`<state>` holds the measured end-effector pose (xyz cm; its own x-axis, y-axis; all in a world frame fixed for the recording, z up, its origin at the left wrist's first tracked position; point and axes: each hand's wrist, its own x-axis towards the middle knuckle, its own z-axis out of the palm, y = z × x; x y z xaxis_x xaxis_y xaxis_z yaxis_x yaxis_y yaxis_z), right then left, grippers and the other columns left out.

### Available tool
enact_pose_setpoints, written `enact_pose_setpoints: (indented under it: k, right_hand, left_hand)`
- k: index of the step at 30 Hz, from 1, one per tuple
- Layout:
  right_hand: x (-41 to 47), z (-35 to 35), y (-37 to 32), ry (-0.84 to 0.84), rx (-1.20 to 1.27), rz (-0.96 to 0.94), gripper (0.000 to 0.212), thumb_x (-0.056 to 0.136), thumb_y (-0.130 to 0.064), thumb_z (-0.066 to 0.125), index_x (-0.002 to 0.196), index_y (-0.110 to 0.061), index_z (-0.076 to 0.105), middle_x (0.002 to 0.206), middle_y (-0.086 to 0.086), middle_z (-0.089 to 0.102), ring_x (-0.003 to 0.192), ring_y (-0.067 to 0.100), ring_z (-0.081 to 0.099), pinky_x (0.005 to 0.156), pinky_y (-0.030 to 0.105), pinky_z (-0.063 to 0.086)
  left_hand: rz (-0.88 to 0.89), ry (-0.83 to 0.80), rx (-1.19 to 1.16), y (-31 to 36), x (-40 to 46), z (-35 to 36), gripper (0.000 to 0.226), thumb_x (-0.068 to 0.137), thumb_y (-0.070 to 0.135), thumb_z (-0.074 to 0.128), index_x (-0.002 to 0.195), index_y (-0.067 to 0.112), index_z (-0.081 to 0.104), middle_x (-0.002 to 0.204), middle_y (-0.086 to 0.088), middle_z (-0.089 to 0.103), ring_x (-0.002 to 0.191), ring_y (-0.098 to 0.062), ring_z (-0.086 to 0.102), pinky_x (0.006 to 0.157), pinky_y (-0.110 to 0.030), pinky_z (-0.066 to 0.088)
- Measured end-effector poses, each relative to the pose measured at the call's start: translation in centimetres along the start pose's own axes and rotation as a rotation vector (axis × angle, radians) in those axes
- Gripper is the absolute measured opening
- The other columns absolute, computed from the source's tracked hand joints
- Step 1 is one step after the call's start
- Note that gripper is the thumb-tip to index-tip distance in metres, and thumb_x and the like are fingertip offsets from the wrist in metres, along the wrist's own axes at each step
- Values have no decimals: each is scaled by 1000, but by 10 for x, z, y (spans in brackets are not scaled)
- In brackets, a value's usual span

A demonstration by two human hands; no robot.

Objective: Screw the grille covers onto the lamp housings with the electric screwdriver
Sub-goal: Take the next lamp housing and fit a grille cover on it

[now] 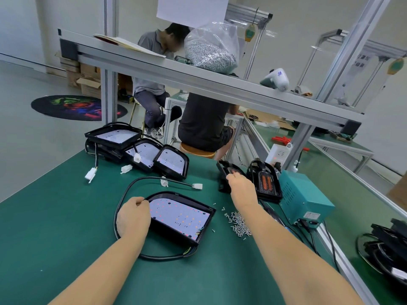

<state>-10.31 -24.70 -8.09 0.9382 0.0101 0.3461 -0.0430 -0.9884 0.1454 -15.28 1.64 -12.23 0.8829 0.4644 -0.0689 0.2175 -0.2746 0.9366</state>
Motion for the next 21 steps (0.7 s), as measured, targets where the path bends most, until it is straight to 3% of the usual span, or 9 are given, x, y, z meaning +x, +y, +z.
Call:
enact_pose_setpoints:
  k: [2,4,7,10,13,15,19,21]
  right_hand:
    - [-2,-5,3,37,9,-41,40,88,5,47,124,-9,56,124,8,57,117,25,51,88,35,45]
    - [-5,-16,0,208,83,-146,41,75,14,58,112,-2,65,111,14,65,105,30,62,79,37,53]
    - [-17,-35,-14,475,231,-341,43,47,25,74,84,2,74,82,16,71,72,31,71,53,35,58]
    - [-40,-46,-38,556,320,-505,36,56,18,74,86,-1,75,84,11,72,73,27,71,55,30,58]
    - [-66,-48,-60,563,355,-616,29,69,12,62,89,-5,76,88,7,72,72,24,69,59,27,56]
    - [-82,-48,-68,555,368,-677,29,78,7,51,89,-4,75,89,7,72,71,25,68,57,28,56]
    - [-102,-48,-68,541,386,-739,34,93,4,42,89,-4,76,89,7,72,71,24,67,61,28,54]
    - [-108,-48,-65,489,390,-753,30,88,6,49,88,-6,76,88,5,72,70,22,67,58,26,52]
  left_hand:
    - [1,-14,-4,0,0,0,19,86,15,47,80,23,62,78,-4,62,77,-31,53,66,-31,38]
    - [-4,-5,-20,0,0,0,28,82,11,46,56,20,42,55,-3,39,59,-28,33,54,-29,24]
    - [-21,4,-35,1,0,-1,32,78,10,43,58,19,21,58,-3,20,61,-21,16,56,-31,11]
    - [-26,-2,-49,2,3,0,36,83,14,44,58,19,19,57,-3,19,58,-21,16,54,-32,11]
    - [-33,-16,-69,0,7,1,40,89,20,45,57,18,21,56,-3,20,57,-21,18,53,-33,13]
    - [-62,-38,-105,-2,12,3,37,91,25,44,58,15,32,58,-7,27,57,-21,27,55,-32,23]
    - [-180,-66,-245,3,16,0,37,93,30,39,70,8,56,76,-14,58,67,-31,62,77,-42,50]
    - [-211,-77,-333,5,17,-2,43,96,36,36,69,15,62,86,-14,66,70,-32,65,84,-46,54]
